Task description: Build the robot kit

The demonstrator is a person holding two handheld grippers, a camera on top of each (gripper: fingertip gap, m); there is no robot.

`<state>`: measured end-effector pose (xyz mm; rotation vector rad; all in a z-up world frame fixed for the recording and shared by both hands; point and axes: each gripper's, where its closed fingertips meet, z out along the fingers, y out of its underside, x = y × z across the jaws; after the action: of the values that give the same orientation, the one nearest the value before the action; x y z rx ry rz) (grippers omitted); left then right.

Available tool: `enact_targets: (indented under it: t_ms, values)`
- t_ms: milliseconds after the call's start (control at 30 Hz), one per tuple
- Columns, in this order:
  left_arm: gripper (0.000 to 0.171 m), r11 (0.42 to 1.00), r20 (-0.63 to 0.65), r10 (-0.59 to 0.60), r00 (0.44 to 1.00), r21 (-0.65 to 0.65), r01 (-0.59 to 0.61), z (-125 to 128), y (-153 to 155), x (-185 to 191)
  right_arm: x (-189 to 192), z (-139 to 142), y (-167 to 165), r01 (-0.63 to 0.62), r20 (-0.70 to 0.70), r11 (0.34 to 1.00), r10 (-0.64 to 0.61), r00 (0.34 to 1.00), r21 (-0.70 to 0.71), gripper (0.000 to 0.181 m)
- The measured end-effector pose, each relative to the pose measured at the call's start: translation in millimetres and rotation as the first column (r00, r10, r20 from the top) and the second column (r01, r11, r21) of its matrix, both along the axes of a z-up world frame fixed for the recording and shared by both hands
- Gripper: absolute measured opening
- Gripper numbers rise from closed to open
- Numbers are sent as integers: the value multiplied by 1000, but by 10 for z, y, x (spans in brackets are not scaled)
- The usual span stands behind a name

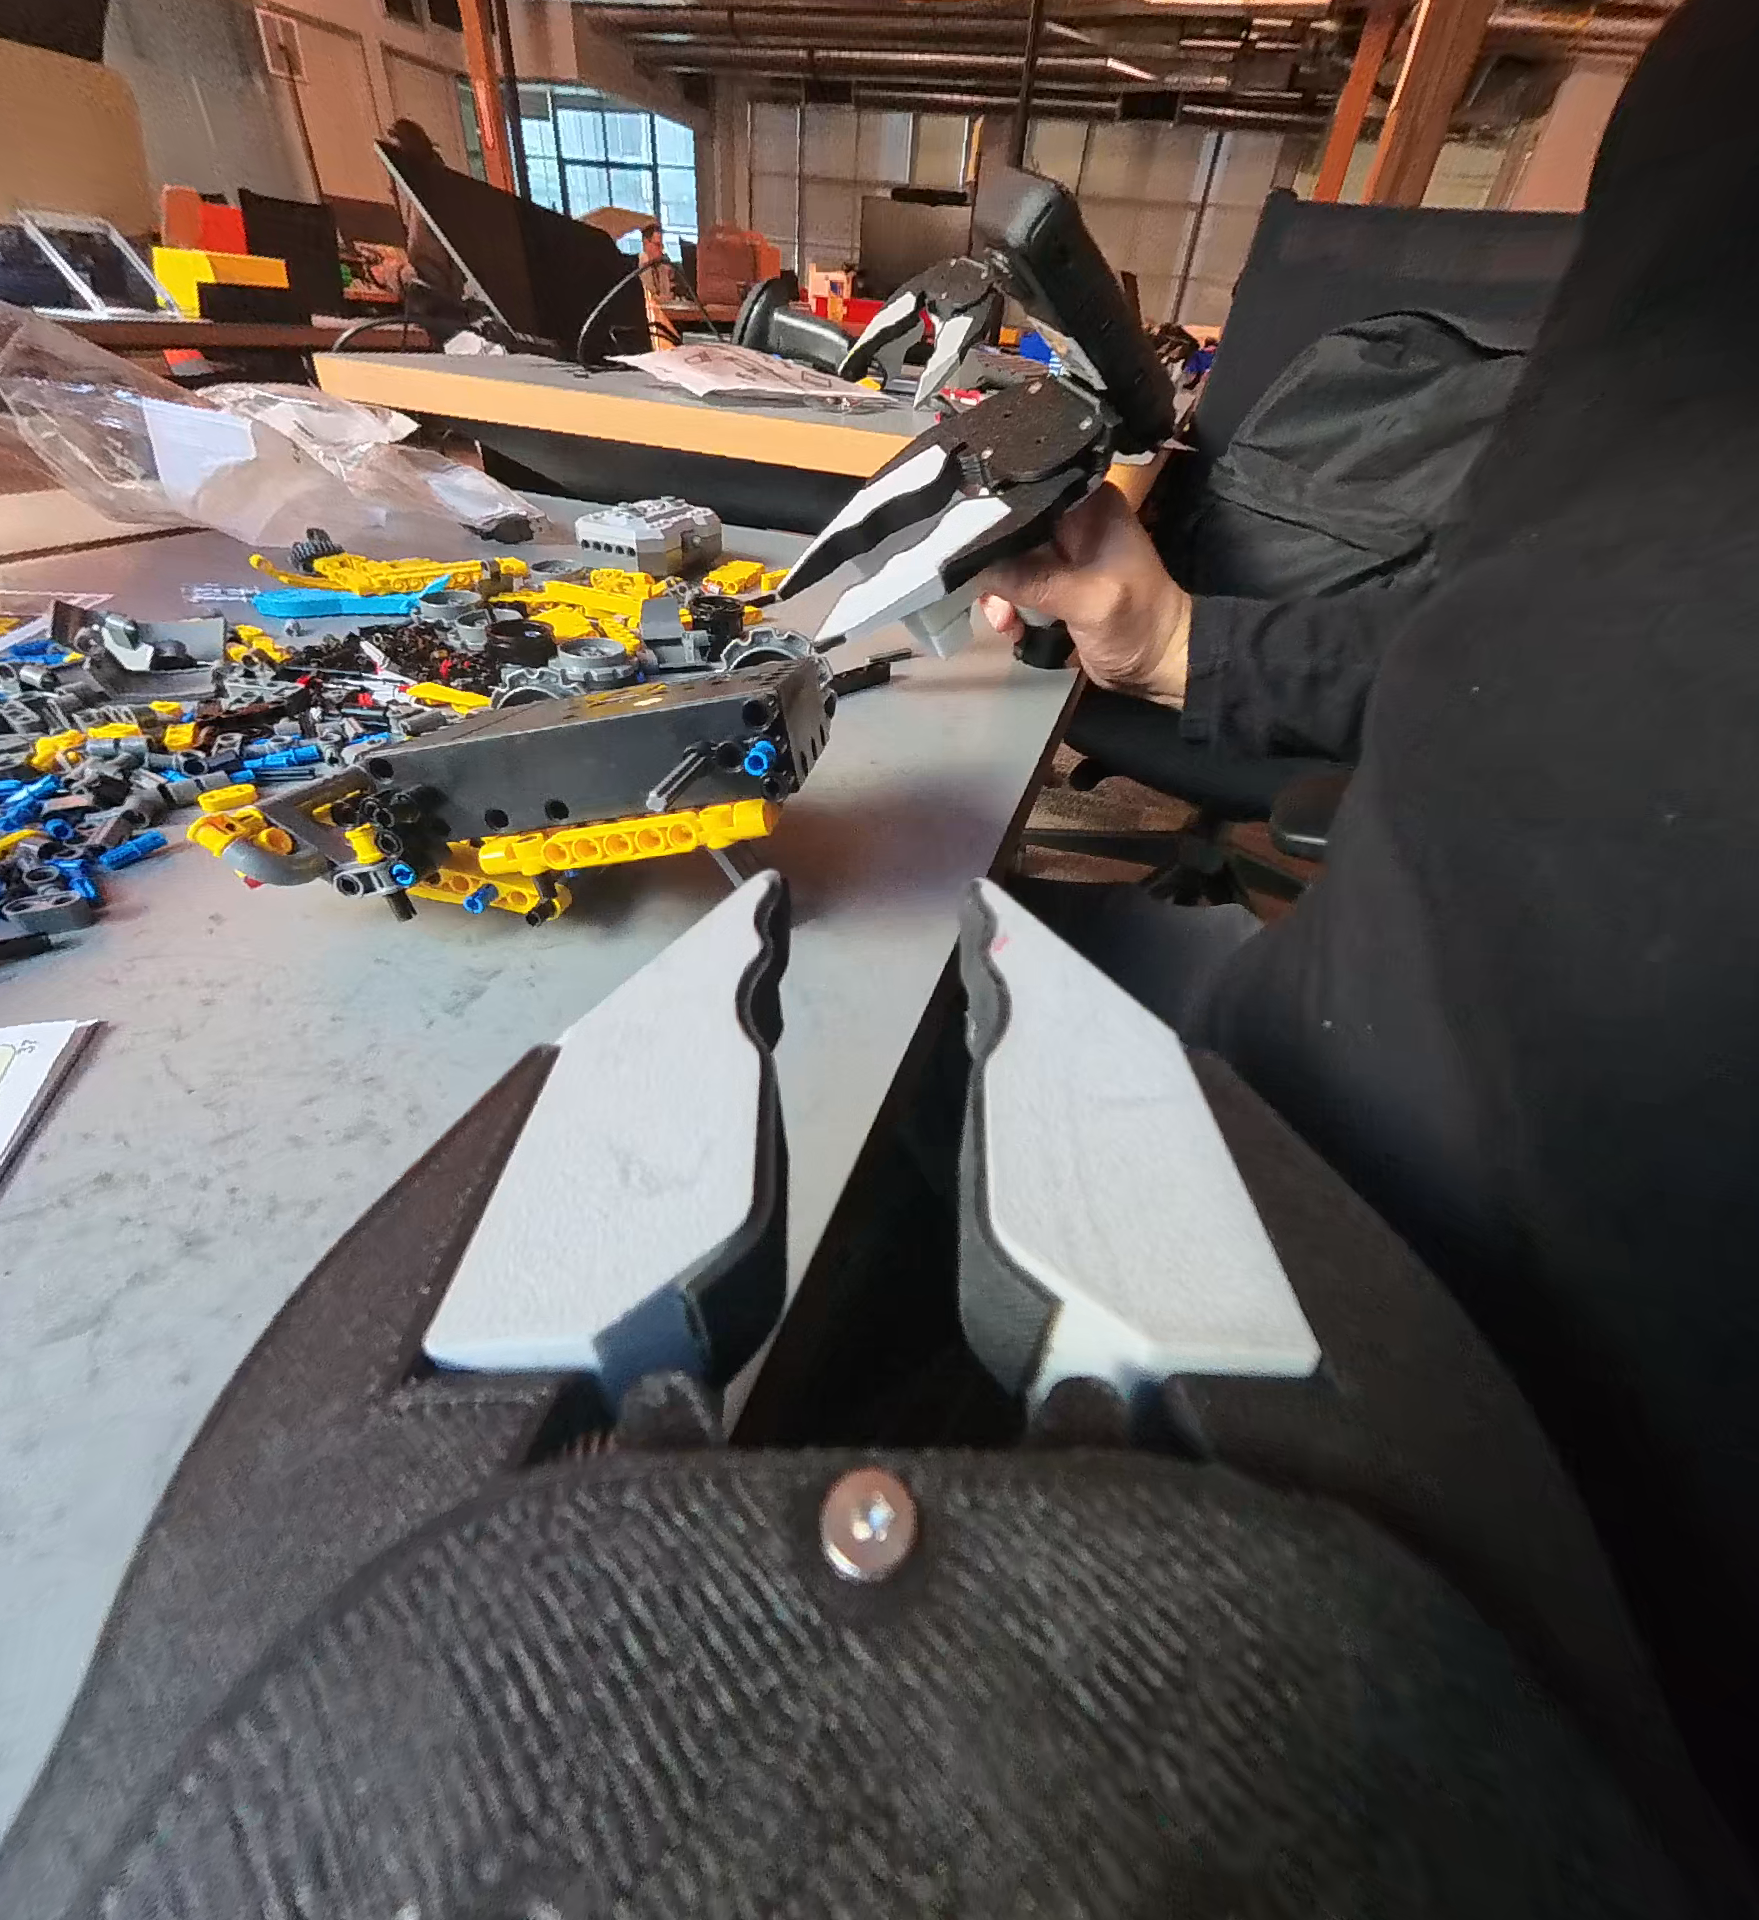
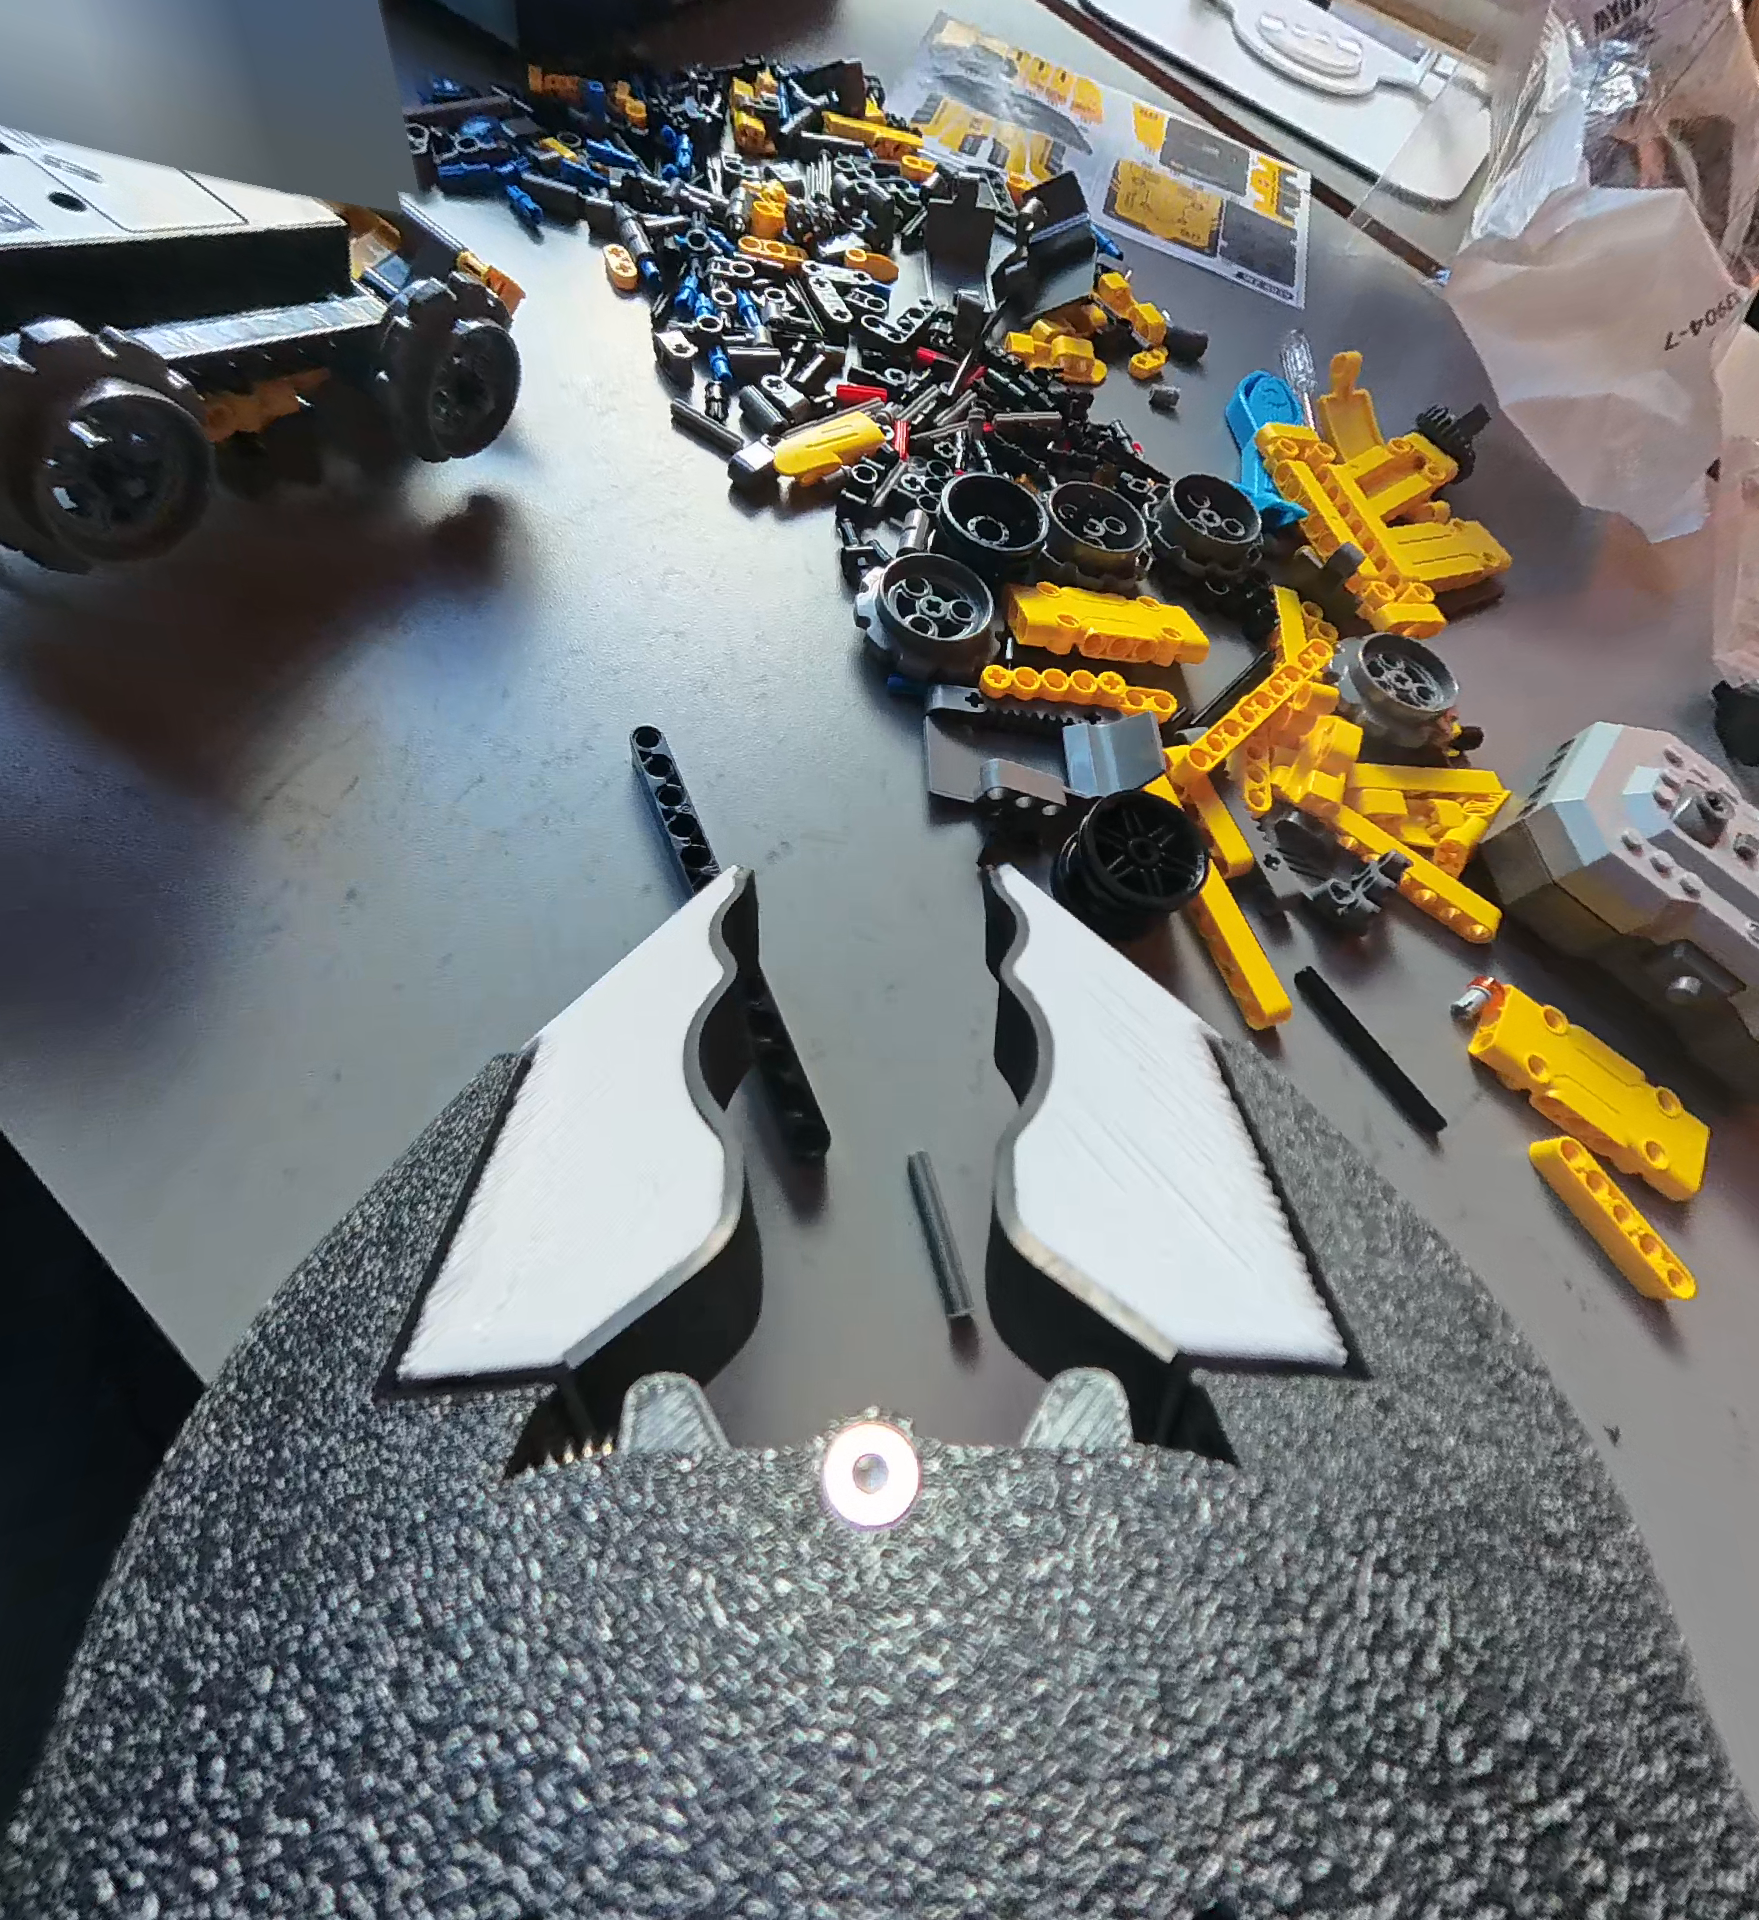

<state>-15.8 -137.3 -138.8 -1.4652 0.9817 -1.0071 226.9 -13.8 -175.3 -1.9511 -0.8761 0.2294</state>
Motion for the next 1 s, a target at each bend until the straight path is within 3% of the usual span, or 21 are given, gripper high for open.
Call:
enact_targets:
  t_ms: [133,267,367,433,533,667,767,1000]
  values:
    - [30,1000,20,0,1000,-15,1,80,3,-12,-33,-4,-25,-28,-4,1000,28,1000,-7,45]
    - [32,993,21,114,993,-1,-114,318,183,-130,-60,14,-54,-49,-4,999,49,999,8,53]
    - [46,968,-106,204,973,-124,-216,235,459,-272,-93,16,-88,-77,0,997,77,997,11,53]
    - [45,940,-139,212,967,-240,-241,157,555,-318,-112,12,-109,-95,-2,996,95,996,5,54]
    - [48,918,-142,157,977,-344,-197,71,558,-228,-134,45,-144,-112,-7,993,112,994,27,54]
    - [50,911,-166,82,983,-388,-142,-47,531,13,-156,118,-221,-128,-43,991,130,991,48,51]
    - [46,904,-109,0,994,-425,-47,41,381,236,-175,124,-269,-146,-76,989,147,986,17,47]
    - [48,916,-81,-35,996,-401,-1,135,188,583,-241,-43,-319,-179,3,982,180,984,-65,45]
